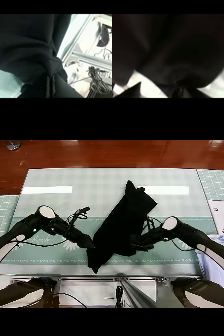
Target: Fold the shirts.
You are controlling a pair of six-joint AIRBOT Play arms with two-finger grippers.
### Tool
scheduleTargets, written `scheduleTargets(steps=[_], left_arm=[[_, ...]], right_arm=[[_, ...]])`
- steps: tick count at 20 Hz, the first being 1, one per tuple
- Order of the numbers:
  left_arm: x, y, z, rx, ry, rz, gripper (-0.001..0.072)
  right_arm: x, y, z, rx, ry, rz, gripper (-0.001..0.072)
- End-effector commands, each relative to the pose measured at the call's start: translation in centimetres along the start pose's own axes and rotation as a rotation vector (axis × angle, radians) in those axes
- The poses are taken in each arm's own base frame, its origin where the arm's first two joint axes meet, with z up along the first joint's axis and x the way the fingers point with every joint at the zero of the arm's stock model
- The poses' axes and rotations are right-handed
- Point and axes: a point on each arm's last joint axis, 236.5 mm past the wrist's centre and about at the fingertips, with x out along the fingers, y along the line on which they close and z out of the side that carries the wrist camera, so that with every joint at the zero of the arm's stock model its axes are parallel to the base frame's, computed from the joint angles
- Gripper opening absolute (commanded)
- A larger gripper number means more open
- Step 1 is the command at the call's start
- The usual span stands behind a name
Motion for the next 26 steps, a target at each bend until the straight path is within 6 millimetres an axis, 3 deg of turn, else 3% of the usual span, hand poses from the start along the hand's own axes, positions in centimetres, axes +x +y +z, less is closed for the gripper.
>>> scheduleTargets(steps=[1,2,4,6,8,9,10,11,13,14,16,18,21,24,26], left_arm=[[0.0,0.4,0.5,-0.001,-0.021,0.016,0.0028],[0.0,0.5,0.6,-0.002,-0.024,0.019,0.0028],[-0.1,0.5,0.6,-0.013,-0.026,0.018,0.0028],[-0.6,0.5,1.0,-0.022,-0.043,0.015,0.0028],[-2.5,-0.4,3.8,-0.084,-0.137,-0.017,0.0027],[-4.7,-2.1,6.5,-0.065,-0.241,-0.058,0.0027],[-7.8,-4.1,9.6,-0.034,-0.365,-0.102,0.0027],[-12.1,-6.7,12.9,0.012,-0.52,-0.145,0.0027],[-22.6,-12.5,18.0,0.139,-0.848,-0.176,0.0027],[-28.2,-15.4,19.4,0.21,-1.006,-0.152,0.0026],[-37.4,-20.6,20.4,0.249,-1.249,-0.096,0.0026],[-43.8,-27.8,18.6,0.426,-1.397,-0.01,0.0026],[-48.6,-36.0,13.6,0.646,-1.525,0.233,0.0026],[-51.2,-39.5,7.4,0.727,-1.636,0.555,0.0026],[-51.0,-40.4,3.6,0.748,-1.652,0.701,0.0026]], right_arm=[[0.5,2.0,1.3,-0.024,-0.002,0.032,0.0327],[0.4,2.2,0.9,-0.068,0.012,0.038,0.0029],[-0.2,2.6,0.5,-0.112,0.024,0.047,0.0022],[-2.4,3.9,1.6,-0.155,-0.025,0.063,0.0021],[-6.9,6.2,4.1,-0.223,-0.124,0.089,0.0021],[-10.2,7.5,5.5,-0.28,-0.184,0.084,0.0021],[-14.5,9.1,7.0,-0.334,-0.267,0.067,0.0021],[-19.3,10.7,8.6,-0.376,-0.374,0.047,0.0021],[-30.8,15.4,10.9,-0.467,-0.662,0.029,0.0021],[-36.6,18.3,10.7,-0.523,-0.808,0.04,0.0021],[-45.5,23.9,7.6,-0.651,-1.042,0.077,0.0021],[-50.9,28.0,2.6,-0.779,-1.182,0.104,0.0021],[-55.2,30.2,-4.3,-0.88,-1.339,0.124,0.0021],[-57.1,29.6,-10.1,-0.927,-1.441,0.063,0.0021],[-57.5,28.9,-13.4,-0.946,-1.476,0.028,0.0021]])
